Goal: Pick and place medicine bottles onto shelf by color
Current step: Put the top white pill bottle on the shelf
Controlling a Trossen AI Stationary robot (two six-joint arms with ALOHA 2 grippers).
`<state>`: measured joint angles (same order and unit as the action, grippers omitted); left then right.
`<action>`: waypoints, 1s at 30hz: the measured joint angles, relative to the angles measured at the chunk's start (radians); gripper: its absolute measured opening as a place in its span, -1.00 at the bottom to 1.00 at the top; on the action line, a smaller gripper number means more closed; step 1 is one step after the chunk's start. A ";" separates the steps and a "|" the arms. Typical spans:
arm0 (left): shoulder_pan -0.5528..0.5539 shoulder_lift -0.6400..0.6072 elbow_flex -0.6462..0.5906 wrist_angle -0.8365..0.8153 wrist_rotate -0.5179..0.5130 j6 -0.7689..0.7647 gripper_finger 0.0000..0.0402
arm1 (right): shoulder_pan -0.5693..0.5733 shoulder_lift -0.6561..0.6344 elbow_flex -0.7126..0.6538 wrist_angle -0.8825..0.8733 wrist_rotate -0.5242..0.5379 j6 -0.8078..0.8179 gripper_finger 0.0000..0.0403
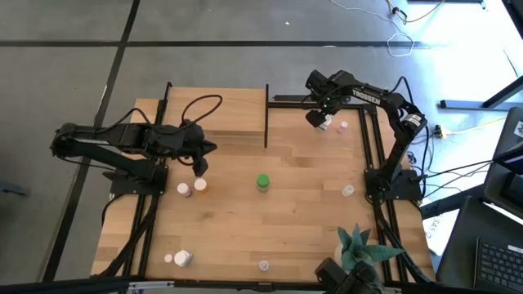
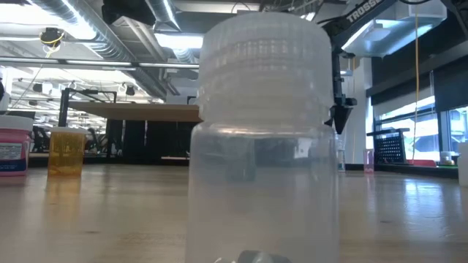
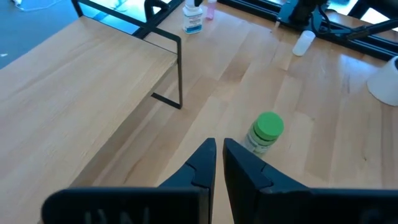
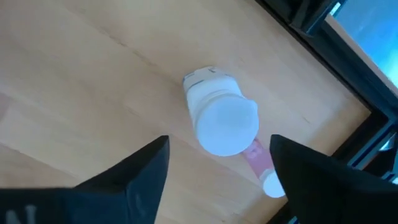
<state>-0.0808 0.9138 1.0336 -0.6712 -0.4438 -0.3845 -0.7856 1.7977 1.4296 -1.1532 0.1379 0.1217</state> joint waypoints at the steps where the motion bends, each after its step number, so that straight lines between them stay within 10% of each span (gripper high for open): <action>1: 0.000 0.000 0.000 0.000 -0.005 0.000 -0.87 | 0.000 0.000 0.000 0.003 0.000 -0.006 0.45; 30: 0.000 0.000 0.000 0.001 -0.012 -0.001 -0.87 | -0.003 0.001 -0.061 0.073 0.025 -0.067 0.46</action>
<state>-0.0810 0.9138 1.0336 -0.6704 -0.4561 -0.3851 -0.7891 1.7989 1.3685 -1.0805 0.1624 0.0549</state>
